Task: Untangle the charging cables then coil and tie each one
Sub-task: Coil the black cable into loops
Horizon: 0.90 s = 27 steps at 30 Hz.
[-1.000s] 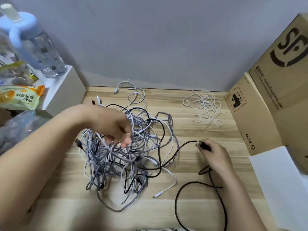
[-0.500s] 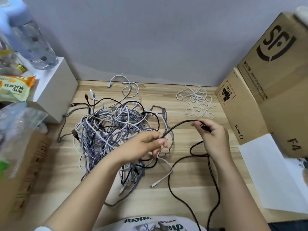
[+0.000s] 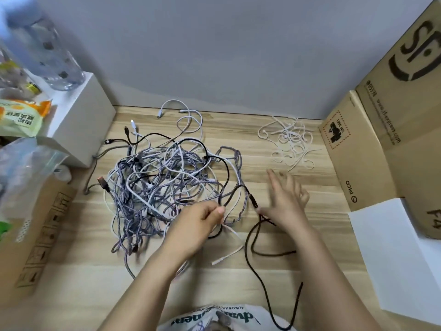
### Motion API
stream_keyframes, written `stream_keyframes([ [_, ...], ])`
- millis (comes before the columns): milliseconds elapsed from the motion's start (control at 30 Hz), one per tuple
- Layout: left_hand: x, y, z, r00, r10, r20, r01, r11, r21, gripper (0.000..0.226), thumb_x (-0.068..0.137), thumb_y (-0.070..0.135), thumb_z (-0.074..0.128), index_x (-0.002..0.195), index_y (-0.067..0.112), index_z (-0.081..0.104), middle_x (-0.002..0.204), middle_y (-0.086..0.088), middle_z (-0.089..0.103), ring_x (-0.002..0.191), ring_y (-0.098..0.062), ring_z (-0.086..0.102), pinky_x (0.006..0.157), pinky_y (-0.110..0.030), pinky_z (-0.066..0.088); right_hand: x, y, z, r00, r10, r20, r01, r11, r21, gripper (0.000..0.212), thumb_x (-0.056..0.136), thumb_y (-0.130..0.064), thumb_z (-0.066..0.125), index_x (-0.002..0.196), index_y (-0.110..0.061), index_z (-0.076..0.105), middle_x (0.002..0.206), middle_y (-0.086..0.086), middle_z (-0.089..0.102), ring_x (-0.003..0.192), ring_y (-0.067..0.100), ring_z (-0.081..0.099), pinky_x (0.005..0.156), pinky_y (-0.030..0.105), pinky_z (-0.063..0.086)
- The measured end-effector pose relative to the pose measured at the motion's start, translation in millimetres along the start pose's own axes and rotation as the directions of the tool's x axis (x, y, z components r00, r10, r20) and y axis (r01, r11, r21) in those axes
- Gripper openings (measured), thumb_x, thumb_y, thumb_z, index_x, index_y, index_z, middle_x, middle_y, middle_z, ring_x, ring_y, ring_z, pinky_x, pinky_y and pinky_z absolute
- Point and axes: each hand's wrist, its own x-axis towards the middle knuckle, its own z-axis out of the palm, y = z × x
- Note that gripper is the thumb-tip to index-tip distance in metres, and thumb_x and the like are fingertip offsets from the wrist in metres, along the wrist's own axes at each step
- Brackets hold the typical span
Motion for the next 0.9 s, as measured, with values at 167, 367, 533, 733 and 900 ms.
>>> stream_keyframes([
  [167,0,38,0,0.995,0.101,0.011,-0.101,0.995,0.006,0.026,0.082,0.051,0.046,0.064,0.035,0.056,0.054,0.013,0.055,0.055,-0.007,0.048,0.061,-0.034,0.042,-37,-43,-14,0.803,-0.563,-0.195,0.585,0.682,0.439,0.067,0.076,-0.013,0.056,0.137,-0.036,0.039,0.126,-0.005,0.059,0.116,0.014,0.051,0.107,0.019,0.019],
  [367,-9,45,-29,0.94,0.341,0.021,-0.335,0.932,-0.141,0.039,0.078,0.056,0.049,0.062,0.021,0.055,0.048,0.009,0.04,0.048,-0.004,0.034,0.048,-0.024,0.029,-64,-53,-40,0.823,-0.518,-0.231,0.492,0.448,0.747,0.052,0.078,-0.009,0.058,0.12,-0.04,0.058,0.088,-0.016,0.055,0.076,0.001,0.054,0.072,0.016,0.046],
  [533,-14,27,-42,0.94,0.34,0.023,-0.29,0.832,-0.472,0.046,0.077,0.057,0.061,0.056,0.017,0.049,0.054,0.01,0.038,0.052,-0.001,0.034,0.049,-0.012,0.028,-69,-60,-56,0.845,-0.364,-0.393,0.469,0.149,0.871,0.026,0.072,-0.022,0.072,0.093,-0.038,0.072,0.066,-0.013,0.041,0.062,0.001,0.04,0.059,0.011,0.036],
  [733,-30,23,-25,0.956,0.265,0.127,-0.059,0.597,-0.8,0.043,0.075,0.062,0.064,0.055,0.026,0.049,0.05,0.012,0.03,0.045,-0.006,0.024,0.047,-0.019,0.019,-69,-79,-43,0.881,-0.105,-0.461,0.467,0.039,0.883,0.008,0.077,-0.007,0.068,0.079,-0.014,0.067,0.071,-0.016,0.068,0.07,-0.006,0.061,0.068,0.009,0.045],
  [900,-37,47,-22,0.92,0.391,0.024,0.084,-0.137,-0.987,0.016,0.089,0.028,0.058,0.081,0.015,0.061,0.052,0.008,0.024,0.042,-0.008,0.019,0.044,-0.02,0.026,-68,-93,-14,0.927,-0.197,-0.319,0.372,0.379,0.848,0.017,0.085,-0.037,0.059,0.078,-0.026,0.071,0.069,-0.018,0.066,0.068,-0.005,0.055,0.066,0.019,0.044],
])
